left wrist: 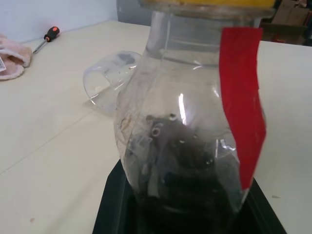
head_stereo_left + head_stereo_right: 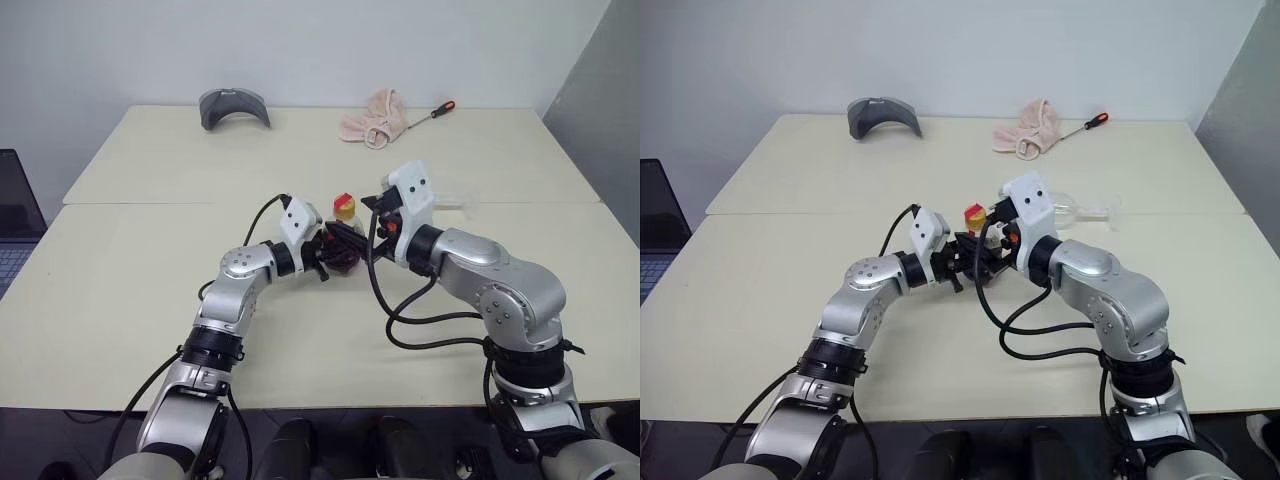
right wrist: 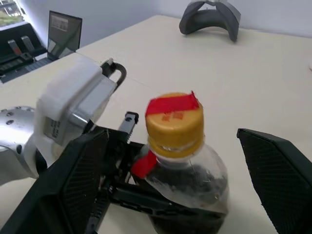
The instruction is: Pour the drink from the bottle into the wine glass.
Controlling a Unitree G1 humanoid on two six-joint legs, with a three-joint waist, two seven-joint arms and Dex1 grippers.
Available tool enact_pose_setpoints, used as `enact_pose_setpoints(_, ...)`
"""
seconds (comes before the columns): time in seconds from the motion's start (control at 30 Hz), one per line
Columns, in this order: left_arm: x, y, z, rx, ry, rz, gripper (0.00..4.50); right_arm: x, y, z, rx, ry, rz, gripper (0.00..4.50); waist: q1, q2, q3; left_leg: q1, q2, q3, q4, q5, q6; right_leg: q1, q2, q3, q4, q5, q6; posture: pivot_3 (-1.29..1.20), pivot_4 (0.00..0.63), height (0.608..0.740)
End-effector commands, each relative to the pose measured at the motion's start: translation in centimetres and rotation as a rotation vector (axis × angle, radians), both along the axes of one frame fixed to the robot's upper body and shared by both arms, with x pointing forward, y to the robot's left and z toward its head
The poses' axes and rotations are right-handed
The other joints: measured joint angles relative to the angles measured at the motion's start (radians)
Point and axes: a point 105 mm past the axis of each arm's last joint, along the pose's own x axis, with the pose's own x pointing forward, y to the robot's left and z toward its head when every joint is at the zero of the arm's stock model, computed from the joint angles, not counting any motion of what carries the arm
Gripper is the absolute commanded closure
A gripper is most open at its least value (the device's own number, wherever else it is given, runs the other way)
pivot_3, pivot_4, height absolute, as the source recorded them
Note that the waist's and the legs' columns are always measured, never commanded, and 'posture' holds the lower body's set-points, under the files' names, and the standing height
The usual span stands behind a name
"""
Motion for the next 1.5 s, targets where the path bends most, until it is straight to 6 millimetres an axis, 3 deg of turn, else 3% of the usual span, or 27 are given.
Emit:
enact_pose_setpoints(0.03,-0.3,-0.3,2.2,-0.030,-0.083,-0.014,3.60,0.2,0.9,1.8,0.041,-0.061,-0.003,0.00,0.000,0.000,0.000,0.000,0.000,0.000,0.000,0.000,0.000,0.000,0.000,0.000,0.000,0.000,0.000,0.00,0.150,0.740)
enact_pose_setpoints(0.23,-0.3,-0.5,2.2,-0.030,-0.086,-0.017,3.60,2.1,1.3,2.2,0.073,-0.060,-0.075,0.00,0.000,0.000,0.000,0.000,0.000,0.000,0.000,0.000,0.000,0.000,0.000,0.000,0.000,0.000,0.000,0.00,0.150,0.740)
enact_pose_setpoints(0.53,-0.4,-0.5,2.2,-0.026,-0.089,-0.016,3.60,3.2,1.8,2.9,0.086,-0.082,-0.111,0.00,0.000,0.000,0.000,0.000,0.000,0.000,0.000,0.000,0.000,-0.001,0.000,0.000,0.000,0.000,0.000,0.00,0.150,0.740)
enact_pose_setpoints(0.73,-0.3,-0.2,2.1,-0.017,-0.092,-0.007,3.60,3.6,0.3,2.5,0.064,-0.078,-0.158,0.00,0.000,0.000,0.000,0.000,0.000,0.000,0.000,0.000,0.000,-0.001,0.000,0.000,0.000,0.000,0.000,0.00,0.150,0.740)
enact_pose_setpoints(1.13,-0.2,0.0,2.1,-0.014,-0.091,-0.004,3.60,0.1,-3.6,1.8,-0.049,-0.067,-0.068,0.00,-0.001,0.000,0.000,0.000,0.000,0.000,0.000,0.000,0.000,0.000,0.000,0.000,0.000,0.000,0.000,0.00,0.150,0.740)
enact_pose_setpoints(1.33,-0.2,-0.1,2.1,-0.012,-0.090,-0.011,3.60,-1.9,-2.9,1.5,-0.065,-0.062,0.057,0.00,-0.001,0.000,0.000,0.000,0.000,0.000,0.000,0.000,0.000,0.000,0.000,0.000,0.000,0.000,0.000,0.00,0.150,0.740)
enact_pose_setpoints(1.5,-0.1,-0.2,2.2,-0.012,-0.093,-0.012,3.63,-1.9,-1.9,2.0,-0.044,-0.071,0.085,0.00,0.000,0.000,0.000,0.000,0.000,0.000,0.000,0.000,0.000,0.000,0.000,0.000,0.000,0.000,0.000,0.00,0.150,0.740)
